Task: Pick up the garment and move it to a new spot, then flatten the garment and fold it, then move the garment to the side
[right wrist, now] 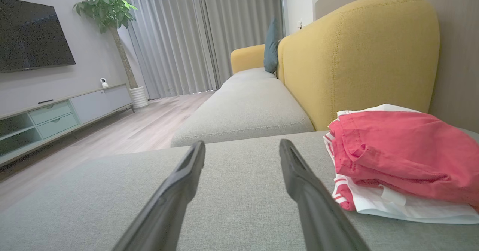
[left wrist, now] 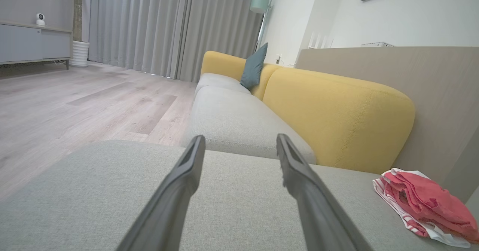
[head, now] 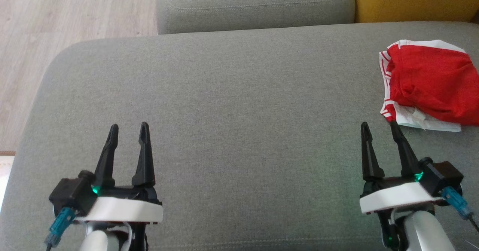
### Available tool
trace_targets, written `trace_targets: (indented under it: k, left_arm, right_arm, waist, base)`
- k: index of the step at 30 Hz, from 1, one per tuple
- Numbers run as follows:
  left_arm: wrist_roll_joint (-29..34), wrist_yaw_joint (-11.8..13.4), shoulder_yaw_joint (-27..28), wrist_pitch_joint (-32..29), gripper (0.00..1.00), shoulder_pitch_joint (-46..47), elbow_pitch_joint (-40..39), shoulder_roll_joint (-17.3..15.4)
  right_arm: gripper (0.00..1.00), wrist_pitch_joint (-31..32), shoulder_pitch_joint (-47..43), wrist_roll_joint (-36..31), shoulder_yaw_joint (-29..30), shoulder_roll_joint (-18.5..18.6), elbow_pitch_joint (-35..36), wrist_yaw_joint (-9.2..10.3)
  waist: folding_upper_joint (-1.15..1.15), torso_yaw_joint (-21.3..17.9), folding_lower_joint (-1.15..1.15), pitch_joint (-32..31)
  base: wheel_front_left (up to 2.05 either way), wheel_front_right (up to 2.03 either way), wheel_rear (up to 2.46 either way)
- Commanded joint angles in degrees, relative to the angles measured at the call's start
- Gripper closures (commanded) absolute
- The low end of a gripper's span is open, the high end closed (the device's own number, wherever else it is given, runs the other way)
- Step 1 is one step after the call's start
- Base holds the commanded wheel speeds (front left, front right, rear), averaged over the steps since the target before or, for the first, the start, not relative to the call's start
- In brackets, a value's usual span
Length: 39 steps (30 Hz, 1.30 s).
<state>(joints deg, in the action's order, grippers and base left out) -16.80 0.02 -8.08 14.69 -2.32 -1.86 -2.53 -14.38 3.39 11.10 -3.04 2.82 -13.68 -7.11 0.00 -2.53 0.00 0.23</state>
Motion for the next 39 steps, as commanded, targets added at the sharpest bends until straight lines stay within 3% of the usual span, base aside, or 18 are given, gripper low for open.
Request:
trace_targets:
  k: [1,6,7,39]
  left_arm:
    - [-0.28,-0.20,2.22,0.31,0.00,1.79,-1.98,-0.35]
    - [-1.18,-0.17,2.32,0.31,0.00,1.79,-2.06,-0.35]
    - [-1.07,-0.01,0.09,0.00,1.00,0.00,-0.04,0.00]
    - [-19.50,-1.73,1.71,-3.82,1.00,1.45,5.47,-1.02]
  right_arm:
    - [0.00,-0.62,1.70,0.45,-1.45,0.06,2.10,-0.37]
    - [0.00,-0.62,1.74,0.69,-1.66,0.06,2.00,-0.37]
    - [1.00,0.00,0.00,0.51,-0.21,0.00,-0.01,0.00]
    - [1.00,4.04,-0.03,20.12,0.93,0.74,-1.66,-0.08]
  waist:
    - [0.00,-0.01,0.00,0.02]
    - [0.00,0.07,0.00,-0.13]
    - [0.00,0.07,0.00,-0.13]
    - [0.00,0.65,0.00,-0.13]
  base:
    - [0.00,0.00,0.00]
    - [0.00,0.00,0.00]
    - [0.00,0.00,0.00]
    - [0.00,0.00,0.00]
